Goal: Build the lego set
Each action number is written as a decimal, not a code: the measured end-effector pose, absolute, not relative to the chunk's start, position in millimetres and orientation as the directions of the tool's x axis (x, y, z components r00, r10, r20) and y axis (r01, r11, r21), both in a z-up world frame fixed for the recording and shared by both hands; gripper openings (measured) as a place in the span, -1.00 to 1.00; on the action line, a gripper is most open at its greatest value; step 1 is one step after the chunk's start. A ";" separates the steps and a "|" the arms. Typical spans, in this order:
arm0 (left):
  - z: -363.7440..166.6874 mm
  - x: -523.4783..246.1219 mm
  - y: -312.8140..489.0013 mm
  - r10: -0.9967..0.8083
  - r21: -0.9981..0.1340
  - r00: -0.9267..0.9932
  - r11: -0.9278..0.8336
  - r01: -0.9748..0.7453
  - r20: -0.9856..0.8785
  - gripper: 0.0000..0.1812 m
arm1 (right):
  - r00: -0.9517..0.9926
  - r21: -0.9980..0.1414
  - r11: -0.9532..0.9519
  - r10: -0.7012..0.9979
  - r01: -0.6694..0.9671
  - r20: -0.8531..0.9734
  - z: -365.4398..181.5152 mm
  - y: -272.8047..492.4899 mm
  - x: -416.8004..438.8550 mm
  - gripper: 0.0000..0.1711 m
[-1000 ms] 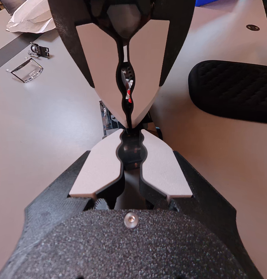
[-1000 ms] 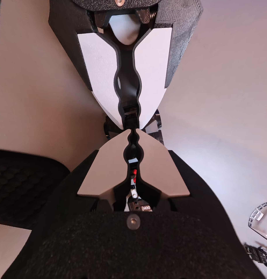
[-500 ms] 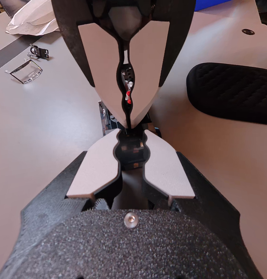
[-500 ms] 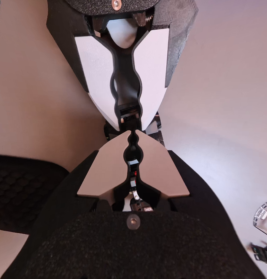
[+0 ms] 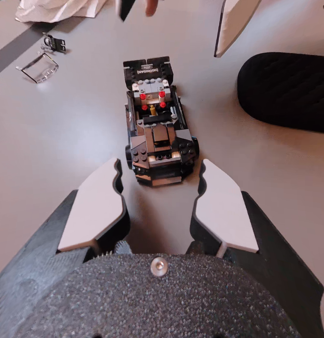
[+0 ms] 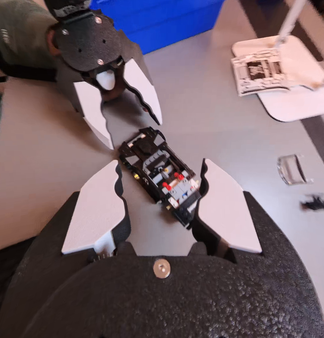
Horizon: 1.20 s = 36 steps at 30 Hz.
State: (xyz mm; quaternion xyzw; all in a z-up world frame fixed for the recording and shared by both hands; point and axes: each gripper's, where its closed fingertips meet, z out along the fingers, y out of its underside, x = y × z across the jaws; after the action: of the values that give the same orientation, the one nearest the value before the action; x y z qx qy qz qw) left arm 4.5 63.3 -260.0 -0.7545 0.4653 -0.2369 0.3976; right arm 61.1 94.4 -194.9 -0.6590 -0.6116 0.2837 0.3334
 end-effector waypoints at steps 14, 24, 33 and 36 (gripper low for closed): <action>-277.3 -8.7 97.6 -0.874 -0.765 0.482 -0.271 -0.584 -0.058 -0.25 | 0.512 -0.951 -0.121 0.858 0.284 0.044 -200.4 100.1 120.0 -0.23; -277.4 -15.0 116.8 -0.841 -0.762 0.534 -0.286 -0.580 -0.091 -0.25 | 0.457 -0.919 -0.093 0.884 0.384 0.101 -206.5 67.3 74.8 -0.21; -252.7 -26.0 104.6 -0.799 -0.828 0.582 -0.217 -0.517 -0.154 0.07 | 0.535 -0.959 -0.055 0.838 0.279 0.108 -196.3 78.0 74.7 -0.19; -224.7 -33.1 96.8 -0.758 -0.885 0.629 -0.160 -0.438 -0.174 -0.03 | 0.601 -0.981 -0.054 0.796 0.188 0.072 -184.3 87.3 85.5 -0.18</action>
State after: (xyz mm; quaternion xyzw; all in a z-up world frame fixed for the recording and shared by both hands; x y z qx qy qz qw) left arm -33.1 96.8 -224.7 -0.7453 0.4013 -0.1571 0.5088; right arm 85.5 87.3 -184.3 -0.6776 -0.3632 0.2602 0.5841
